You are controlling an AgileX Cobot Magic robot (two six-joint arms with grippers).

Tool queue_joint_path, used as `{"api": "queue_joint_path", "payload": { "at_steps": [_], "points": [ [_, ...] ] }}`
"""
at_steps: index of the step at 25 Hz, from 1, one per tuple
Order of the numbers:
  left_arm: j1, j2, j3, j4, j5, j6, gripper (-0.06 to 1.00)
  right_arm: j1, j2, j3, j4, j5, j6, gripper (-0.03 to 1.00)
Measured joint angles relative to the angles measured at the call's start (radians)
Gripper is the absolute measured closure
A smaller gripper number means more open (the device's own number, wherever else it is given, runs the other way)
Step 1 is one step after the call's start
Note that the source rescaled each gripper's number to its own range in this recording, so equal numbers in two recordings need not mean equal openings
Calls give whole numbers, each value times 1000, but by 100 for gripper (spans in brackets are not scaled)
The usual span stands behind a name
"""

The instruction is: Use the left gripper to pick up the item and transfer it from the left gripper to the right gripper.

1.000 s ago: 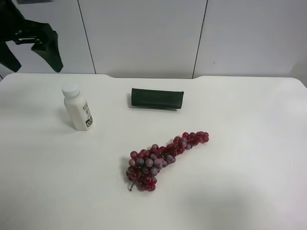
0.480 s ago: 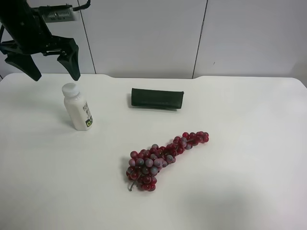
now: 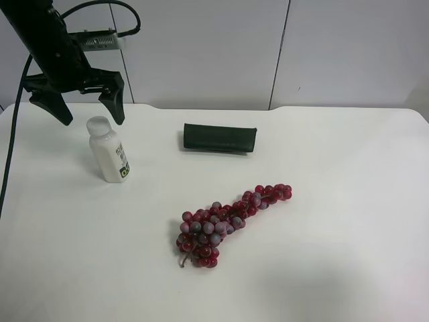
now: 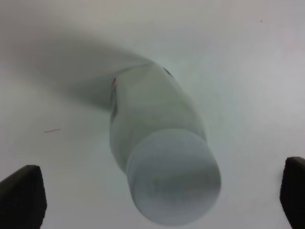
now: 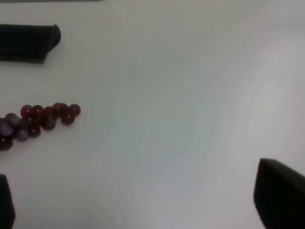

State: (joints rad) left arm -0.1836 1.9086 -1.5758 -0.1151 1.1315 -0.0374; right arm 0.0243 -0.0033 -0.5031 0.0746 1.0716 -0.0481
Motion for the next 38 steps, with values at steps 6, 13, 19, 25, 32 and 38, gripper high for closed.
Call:
{"api": "queue_joint_path", "payload": {
  "at_steps": [6, 13, 19, 25, 32, 38],
  "points": [
    [0, 43, 0, 0, -4, -17, -3, 0, 0, 0, 0, 0, 0, -2],
    [0, 88, 0, 0, -9, -47, -3, 0, 0, 0, 0, 0, 0, -2],
    [0, 102, 0, 1, -23, -74, -3, 0, 0, 0, 0, 0, 0, -2],
    [0, 123, 0, 1, -24, -103, -2, 0, 0, 0, 0, 0, 0, -2],
    [0, 125, 0, 0, -24, -109, 28, 0, 0, 0, 0, 0, 0, -2],
    [0, 125, 0, -6, -25, -109, 92, 0, 0, 0, 0, 0, 0, -2]
  ]
}}
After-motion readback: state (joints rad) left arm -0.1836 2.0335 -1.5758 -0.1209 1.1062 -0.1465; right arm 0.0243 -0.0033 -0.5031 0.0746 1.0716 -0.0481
